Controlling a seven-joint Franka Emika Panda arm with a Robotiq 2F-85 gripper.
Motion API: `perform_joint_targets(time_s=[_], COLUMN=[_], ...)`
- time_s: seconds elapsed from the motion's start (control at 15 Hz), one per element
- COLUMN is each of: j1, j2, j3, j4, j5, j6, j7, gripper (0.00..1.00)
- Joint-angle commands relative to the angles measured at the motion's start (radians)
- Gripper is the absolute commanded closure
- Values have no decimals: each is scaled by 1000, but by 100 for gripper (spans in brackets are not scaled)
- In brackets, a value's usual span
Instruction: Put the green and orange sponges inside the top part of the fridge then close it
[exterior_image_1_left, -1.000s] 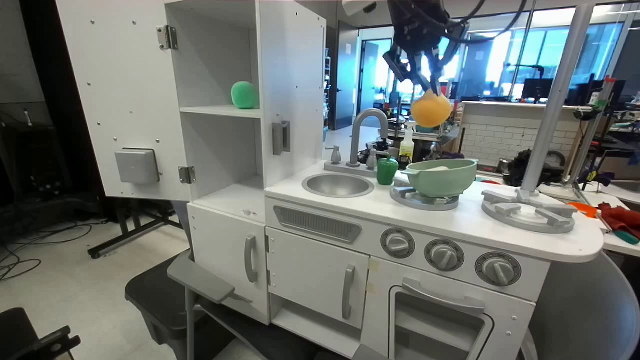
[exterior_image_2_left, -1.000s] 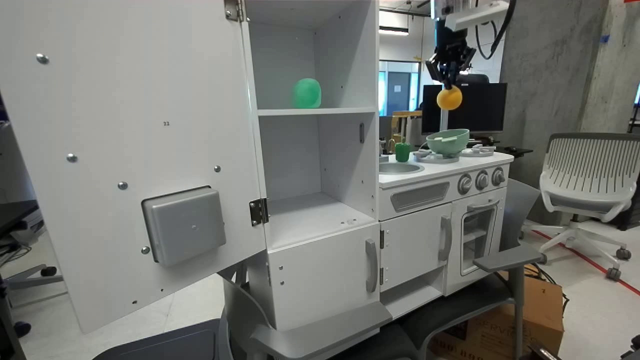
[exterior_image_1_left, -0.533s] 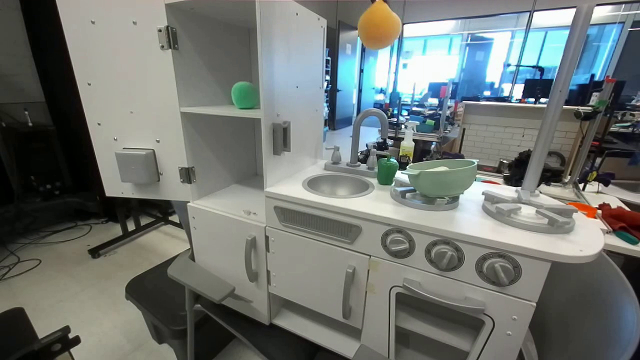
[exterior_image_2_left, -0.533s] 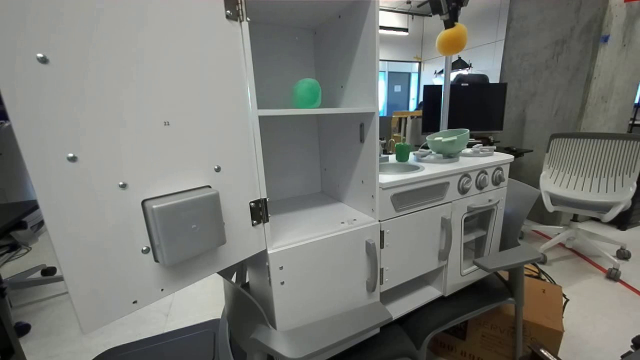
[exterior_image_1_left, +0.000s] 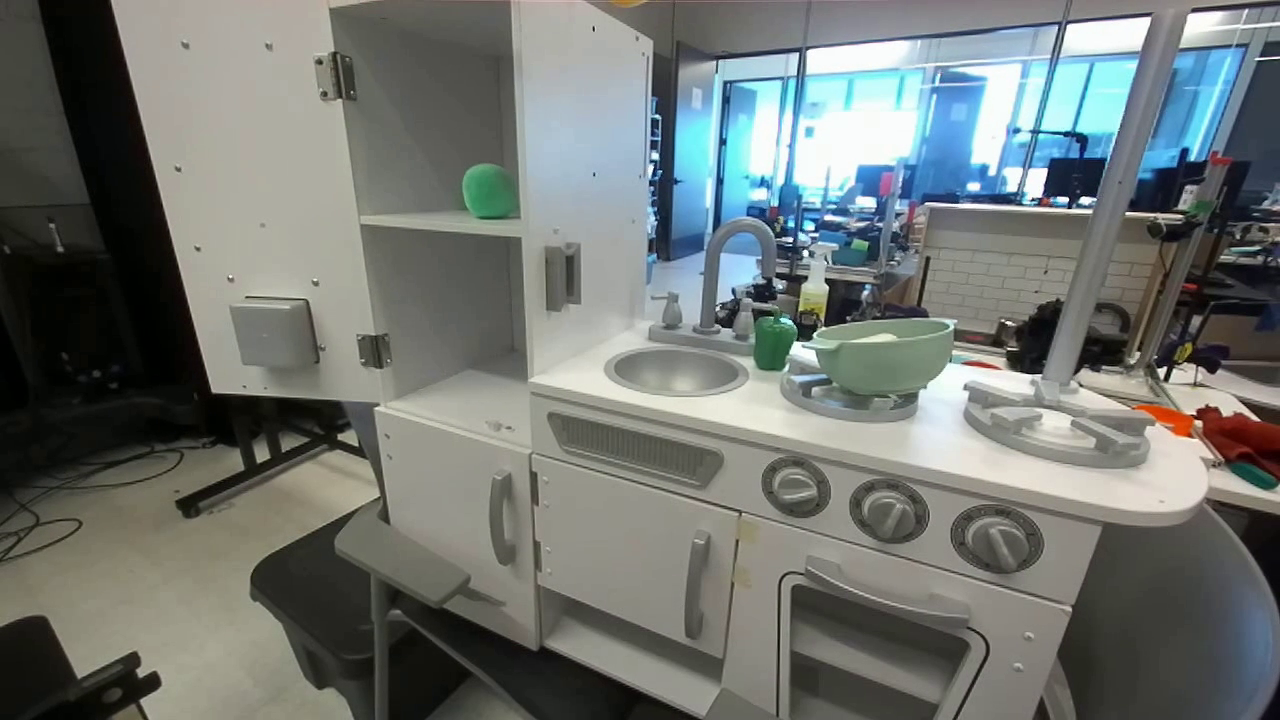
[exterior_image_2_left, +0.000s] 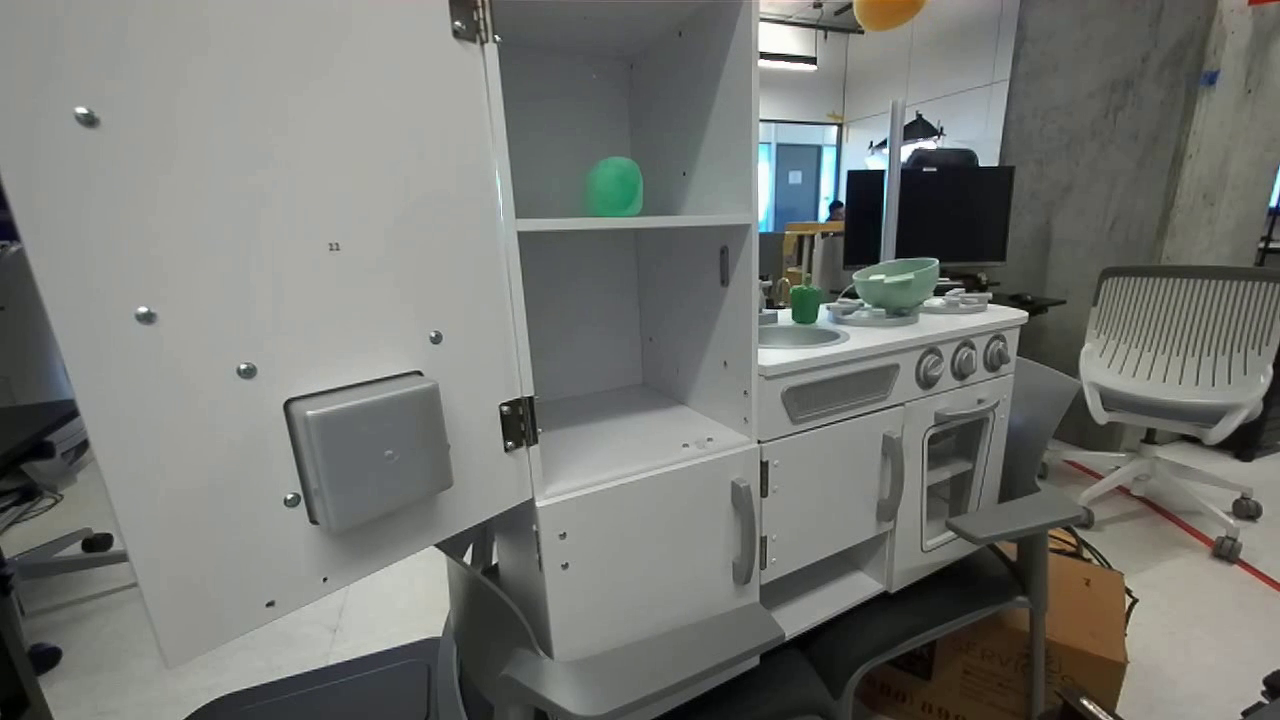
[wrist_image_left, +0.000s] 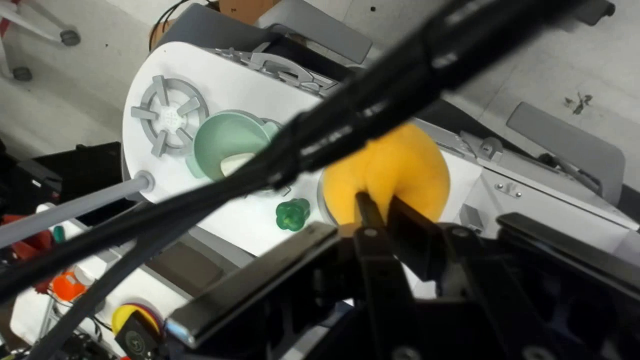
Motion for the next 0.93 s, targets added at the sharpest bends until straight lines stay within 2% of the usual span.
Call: perform_joint_targets(time_s=[0.0, 0.2, 0.53, 0.87], j1=[61, 103, 173, 228], j2=[-38, -11, -12, -11], j3=[8, 14, 19, 40], j4=[-51, -11, -9, -13], j5=[-62, -85, -110, -95], j6=[-24, -58, -125, -114], j7=[-97, -172, -269, -236], gripper=[97, 97, 97, 97])
